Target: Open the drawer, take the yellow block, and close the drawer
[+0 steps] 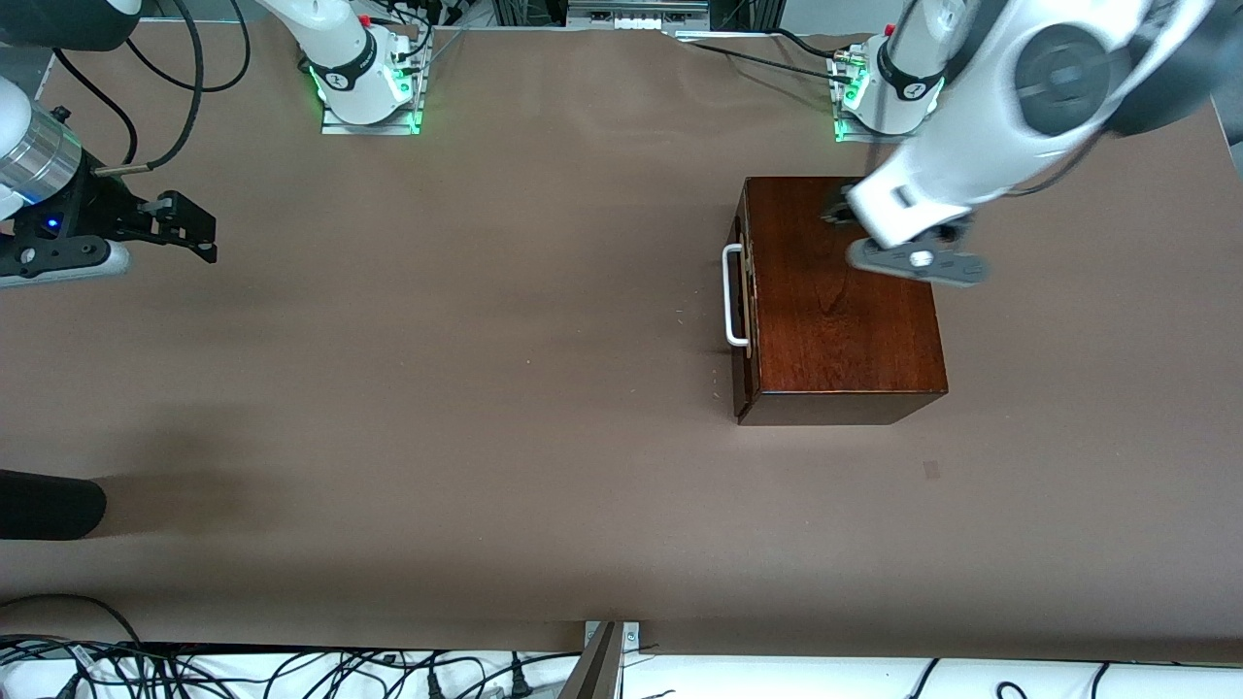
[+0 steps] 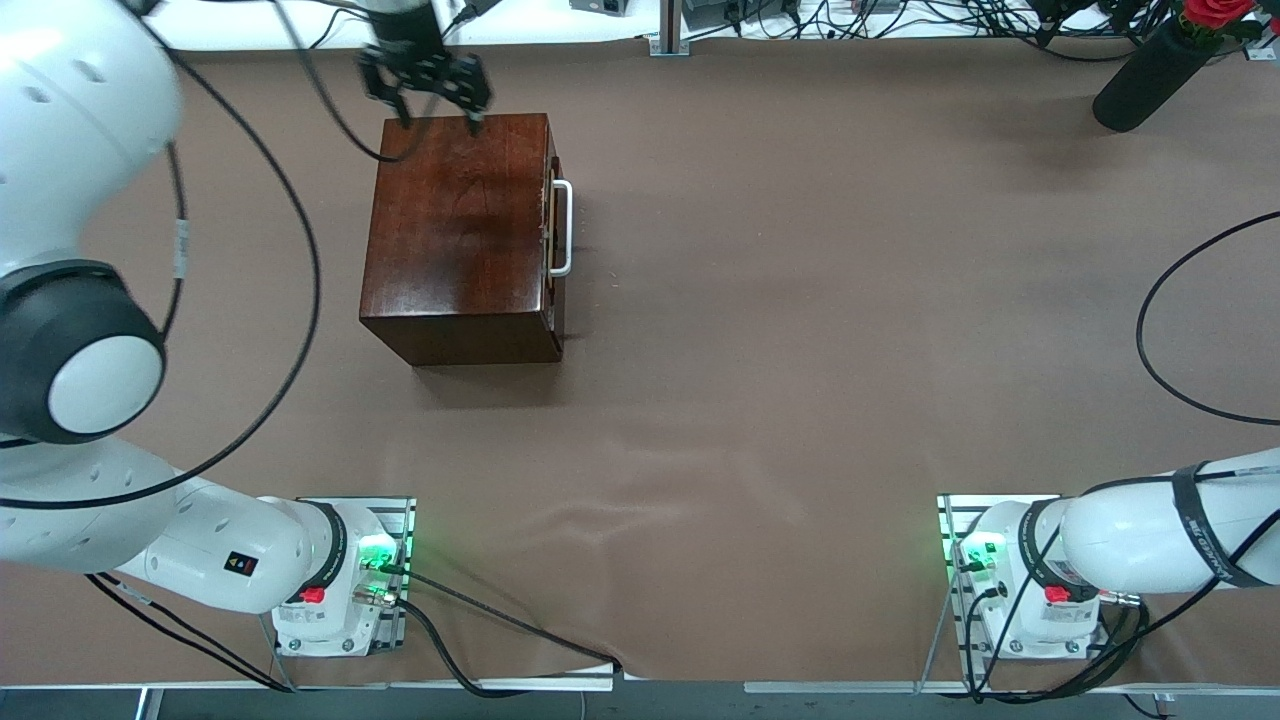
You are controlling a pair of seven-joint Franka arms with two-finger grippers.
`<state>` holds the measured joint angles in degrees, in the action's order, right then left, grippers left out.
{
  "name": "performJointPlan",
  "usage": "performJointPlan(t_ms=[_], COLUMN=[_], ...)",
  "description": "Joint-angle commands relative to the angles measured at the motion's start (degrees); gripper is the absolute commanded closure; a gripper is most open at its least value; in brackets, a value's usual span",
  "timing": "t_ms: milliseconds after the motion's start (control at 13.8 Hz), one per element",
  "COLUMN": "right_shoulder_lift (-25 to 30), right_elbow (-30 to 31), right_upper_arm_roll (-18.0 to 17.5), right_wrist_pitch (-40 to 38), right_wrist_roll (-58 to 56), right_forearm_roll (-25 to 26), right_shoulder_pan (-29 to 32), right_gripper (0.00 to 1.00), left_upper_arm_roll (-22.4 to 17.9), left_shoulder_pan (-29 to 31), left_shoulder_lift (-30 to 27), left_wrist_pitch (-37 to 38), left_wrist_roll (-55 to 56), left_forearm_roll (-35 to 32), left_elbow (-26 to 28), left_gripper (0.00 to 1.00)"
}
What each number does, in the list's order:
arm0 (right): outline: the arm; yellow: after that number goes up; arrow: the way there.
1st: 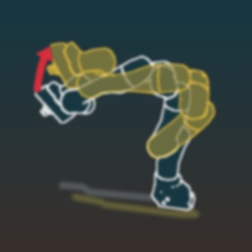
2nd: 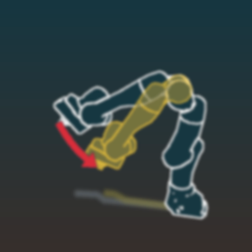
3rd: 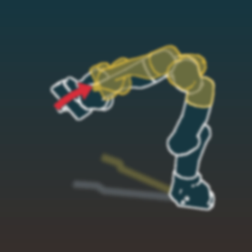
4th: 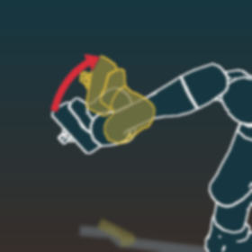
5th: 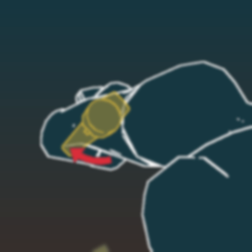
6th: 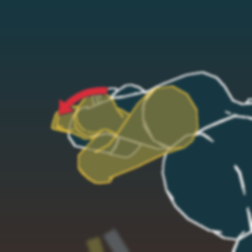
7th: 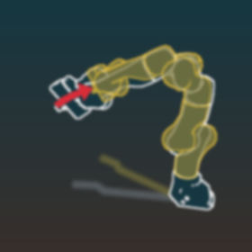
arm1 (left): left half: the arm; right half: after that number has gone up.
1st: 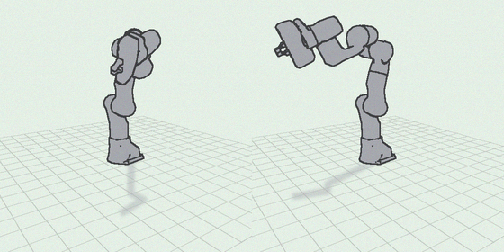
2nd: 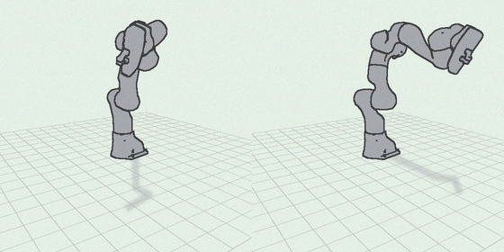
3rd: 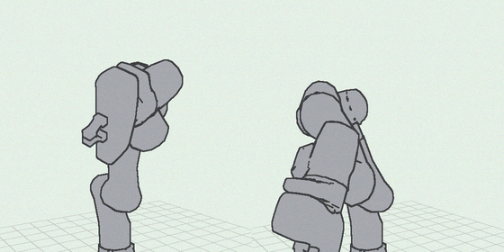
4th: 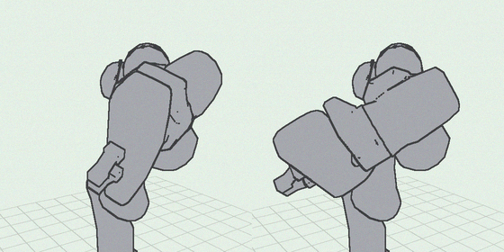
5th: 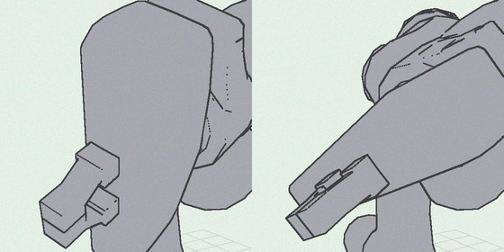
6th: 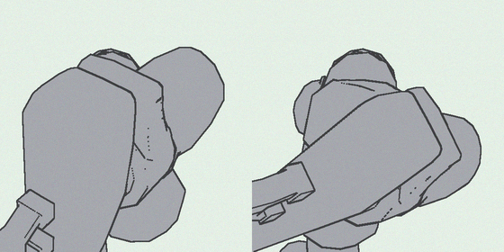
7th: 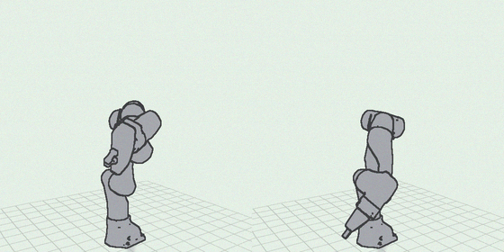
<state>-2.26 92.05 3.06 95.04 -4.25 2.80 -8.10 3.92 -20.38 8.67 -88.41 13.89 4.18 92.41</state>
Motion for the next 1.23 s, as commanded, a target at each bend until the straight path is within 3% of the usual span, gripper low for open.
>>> performJointPlan(t_ms=[0,289,650,1155], right_shoulder_lift=[-0.28,-0.28,-0.28,-0.28], right_elbow=[-1.08,-1.08,-1.08,-1.08], right_upper_arm_roll=[-0.51,-0.42,-0.42,-0.42], right_wrist_pitch=[-1.18,-1.18,-1.26,-1.35], right_wrist_roll=[0.55,0.47,0.47,0.47], right_forearm_roll=[-0.16,-0.16,-0.16,-0.16], right_shoulder_pan=[0.54,0.54,0.54,0.54], right_gripper=[0.00,0.00,0.00,0.00], left_upper_arm_roll=[-0.41,-0.41,-0.32,-0.32], left_shoulder_pan=[-5.79,-11.77,-15.99,-17.06], left_shoulder_lift=[3.62,7.75,12.59,16.28], left_wrist_pitch=[-2.80,-8.70,-9.41,-19.68], left_wrist_roll=[7.09,16.25,18.81,20.83], left_forearm_roll=[0.57,-0.22,-2.50,-6.28], left_elbow=[-2.59,-2.50,-1.44,3.04], left_gripper=[0.00,0.00,0.00,0.00])
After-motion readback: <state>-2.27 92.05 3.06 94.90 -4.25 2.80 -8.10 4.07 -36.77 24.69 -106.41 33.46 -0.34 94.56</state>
